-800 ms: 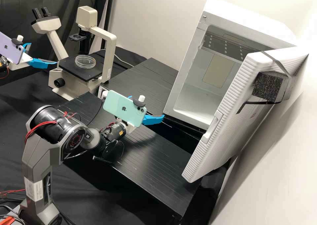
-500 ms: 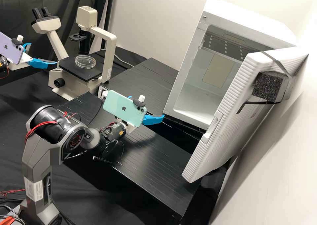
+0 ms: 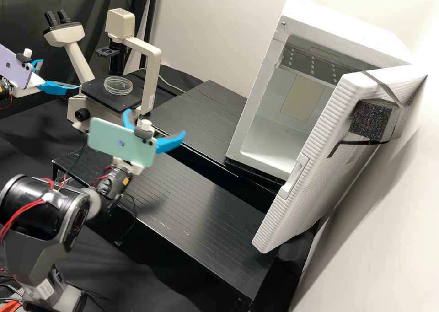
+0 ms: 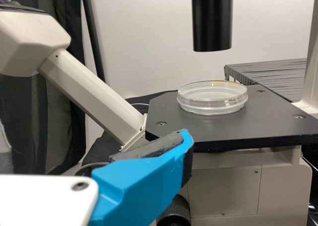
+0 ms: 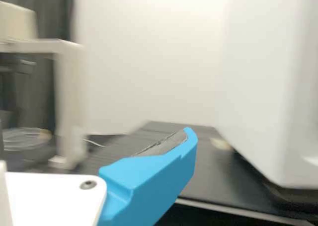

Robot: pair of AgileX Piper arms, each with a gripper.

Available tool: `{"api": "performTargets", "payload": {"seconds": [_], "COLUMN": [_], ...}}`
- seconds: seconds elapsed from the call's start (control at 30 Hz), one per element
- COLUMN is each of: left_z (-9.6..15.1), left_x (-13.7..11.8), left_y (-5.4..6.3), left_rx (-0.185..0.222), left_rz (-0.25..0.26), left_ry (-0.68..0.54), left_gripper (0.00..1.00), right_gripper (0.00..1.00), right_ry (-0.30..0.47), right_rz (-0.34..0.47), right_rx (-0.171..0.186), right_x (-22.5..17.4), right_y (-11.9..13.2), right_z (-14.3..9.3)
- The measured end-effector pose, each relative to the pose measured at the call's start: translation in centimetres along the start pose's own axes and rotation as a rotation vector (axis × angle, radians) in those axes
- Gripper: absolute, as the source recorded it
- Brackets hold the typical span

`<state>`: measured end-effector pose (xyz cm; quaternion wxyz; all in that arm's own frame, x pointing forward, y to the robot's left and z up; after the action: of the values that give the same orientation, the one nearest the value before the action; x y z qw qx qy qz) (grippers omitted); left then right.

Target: Move the petri dish to the bench.

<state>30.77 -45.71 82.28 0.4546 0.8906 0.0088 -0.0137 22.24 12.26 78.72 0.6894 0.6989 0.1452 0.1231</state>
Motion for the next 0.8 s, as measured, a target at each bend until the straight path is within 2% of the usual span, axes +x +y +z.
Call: {"api": "performTargets", "payload": {"seconds": [0.07, 0.17, 0.43, 0.67, 0.8], "left_z": [0.0, 0.0, 0.0, 0.0, 0.0], "left_x": [0.0, 0.0, 0.0, 0.0, 0.0], "left_y": [0.0, 0.0, 0.0, 0.0, 0.0], "left_rx": [0.0, 0.0, 0.0, 0.0, 0.0], "left_rz": [0.0, 0.0, 0.0, 0.0, 0.0], "left_ry": [0.0, 0.0, 0.0, 0.0, 0.0], "left_gripper": [1.0, 1.0, 1.0, 1.0, 1.0], "right_gripper": [1.0, 1.0, 1.0, 1.0, 1.0], "right_ry": [0.032, 0.066, 0.112, 0.116, 0.094], "right_rz": [-0.029, -0.028, -0.062, -0.119, -0.171], "right_rx": [-0.003, -0.018, -0.044, -0.036, -0.006], "right_x": [-0.1, 0.5, 3.4, 7.1, 9.5], "right_y": [-1.0, -1.7, -3.7, -6.2, -8.1], "right_z": [-1.3, -3.1, -6.9, -8.5, -8.8]}}
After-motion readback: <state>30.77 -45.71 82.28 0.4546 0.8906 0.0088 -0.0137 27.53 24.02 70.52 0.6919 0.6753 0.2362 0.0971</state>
